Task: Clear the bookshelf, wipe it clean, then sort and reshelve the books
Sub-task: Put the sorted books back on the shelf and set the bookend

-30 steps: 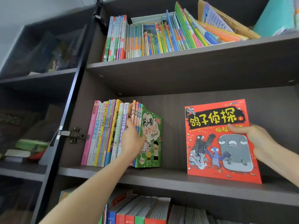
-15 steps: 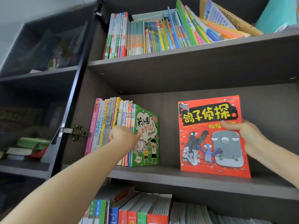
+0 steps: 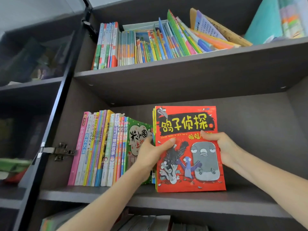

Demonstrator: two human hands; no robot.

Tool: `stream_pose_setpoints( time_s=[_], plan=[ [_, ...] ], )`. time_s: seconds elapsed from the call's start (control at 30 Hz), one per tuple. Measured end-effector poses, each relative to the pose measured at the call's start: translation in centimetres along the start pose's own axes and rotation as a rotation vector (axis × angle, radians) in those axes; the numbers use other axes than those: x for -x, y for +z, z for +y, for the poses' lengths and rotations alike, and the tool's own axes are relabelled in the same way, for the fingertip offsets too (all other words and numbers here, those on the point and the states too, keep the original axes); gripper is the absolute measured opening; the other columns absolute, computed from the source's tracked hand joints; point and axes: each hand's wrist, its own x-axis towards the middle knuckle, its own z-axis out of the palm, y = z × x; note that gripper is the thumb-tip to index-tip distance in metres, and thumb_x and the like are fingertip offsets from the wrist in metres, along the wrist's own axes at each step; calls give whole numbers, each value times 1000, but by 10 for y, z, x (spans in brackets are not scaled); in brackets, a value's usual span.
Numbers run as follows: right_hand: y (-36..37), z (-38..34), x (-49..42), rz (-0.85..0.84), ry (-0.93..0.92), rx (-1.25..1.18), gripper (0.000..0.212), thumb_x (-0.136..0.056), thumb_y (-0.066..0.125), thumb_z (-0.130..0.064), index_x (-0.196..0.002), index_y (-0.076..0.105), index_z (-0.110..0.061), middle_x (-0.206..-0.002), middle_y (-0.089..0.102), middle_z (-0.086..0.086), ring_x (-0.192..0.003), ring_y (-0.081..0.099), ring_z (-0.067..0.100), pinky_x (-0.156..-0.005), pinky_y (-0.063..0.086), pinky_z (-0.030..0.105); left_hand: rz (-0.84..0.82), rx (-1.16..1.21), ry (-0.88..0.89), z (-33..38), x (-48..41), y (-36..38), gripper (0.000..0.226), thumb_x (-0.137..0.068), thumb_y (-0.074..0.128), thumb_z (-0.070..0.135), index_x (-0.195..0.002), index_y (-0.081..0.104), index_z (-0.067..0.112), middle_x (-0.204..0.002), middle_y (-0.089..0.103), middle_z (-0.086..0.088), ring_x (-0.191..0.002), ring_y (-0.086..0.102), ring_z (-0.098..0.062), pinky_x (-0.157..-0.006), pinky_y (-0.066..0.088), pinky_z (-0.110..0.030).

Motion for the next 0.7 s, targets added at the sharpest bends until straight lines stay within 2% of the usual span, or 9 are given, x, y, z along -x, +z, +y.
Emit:
stream_pose_setpoints(
  time_s=[0.1, 0.2, 0.23, 0.3, 0.37, 0.43, 0.53, 0.63, 0.7],
  plan=[
    [8, 2, -11, -40, 37, 26, 39, -71, 68, -22, -108, 63, -11, -97, 74, 10, -92, 68, 28, -82, 52, 44, 238, -163, 166, -1, 0, -1, 70, -51, 79, 66, -101, 56, 23, -91, 71, 6, -81, 71, -14, -77, 58, -40],
    [37, 14, -18, 47, 38, 323, 55, -82, 71, -21, -132, 51, -15, -123, 65, 9, -112, 59, 28, -101, 40, 47, 527, -549, 217, 0, 4, -3, 57, -66, 74, 61, -91, 50, 17, -75, 61, 4, -67, 59, -9, -55, 45, -25],
    [49, 21, -20, 93, 38, 431, 71, -81, 75, -23, -142, 39, -15, -134, 57, 10, -122, 52, 29, -105, 36, 46, 604, -620, 200, 1, 5, -4, 54, -70, 74, 58, -91, 48, 16, -74, 58, 5, -66, 56, -8, -52, 39, -23],
    [79, 33, -16, 94, 17, 616, 98, -77, 80, -27, -151, 17, -17, -143, 46, 9, -130, 44, 29, -103, 36, 43, 711, -641, 104, 2, 2, -8, 55, -72, 74, 54, -96, 47, 12, -78, 58, 3, -72, 60, -14, -53, 40, -25],
    [106, 44, -12, -63, 61, 636, 88, -81, 75, -27, -150, 20, -24, -137, 50, 6, -122, 48, 27, -96, 42, 42, 757, -643, -10, 1, -7, -15, 59, -73, 73, 52, -103, 47, 7, -88, 61, -3, -81, 63, -21, -58, 43, -27],
    [117, 51, -13, -212, 151, 620, 81, -86, 62, -17, -151, 16, -29, -144, 43, 6, -126, 44, 27, -94, 43, 44, 738, -741, -35, 1, -10, -17, 65, -75, 70, 55, -109, 46, 5, -100, 61, -7, -88, 63, -23, -62, 46, -29],
    [112, 49, -13, -358, 247, 538, 109, -73, 74, -18, -153, 2, -36, -151, 35, 6, -134, 36, 29, -105, 33, 52, 604, -1011, -35, 4, -11, -19, 74, -86, 52, 63, -121, 39, -1, -113, 57, -12, -97, 63, -25, -65, 46, -28],
    [115, 56, -6, -441, 219, 678, 131, -68, 84, -38, -151, -17, -31, -159, 20, 0, -143, 25, 25, -114, 23, 45, 356, -1283, -62, 18, -1, -35, 79, -93, 34, 64, -135, 35, -3, -94, 61, -9, -79, 63, -20, -56, 47, -26],
    [124, 64, -6, -399, 137, 802, 130, -74, 79, -43, -148, -26, -24, -159, 16, -1, -143, 24, 21, -111, 29, 33, 153, -1433, -13, 27, 9, -48, 60, -102, 38, 35, -152, 13, 15, -82, 55, -8, -65, 55, -16, -54, 45, -24]
  ],
)
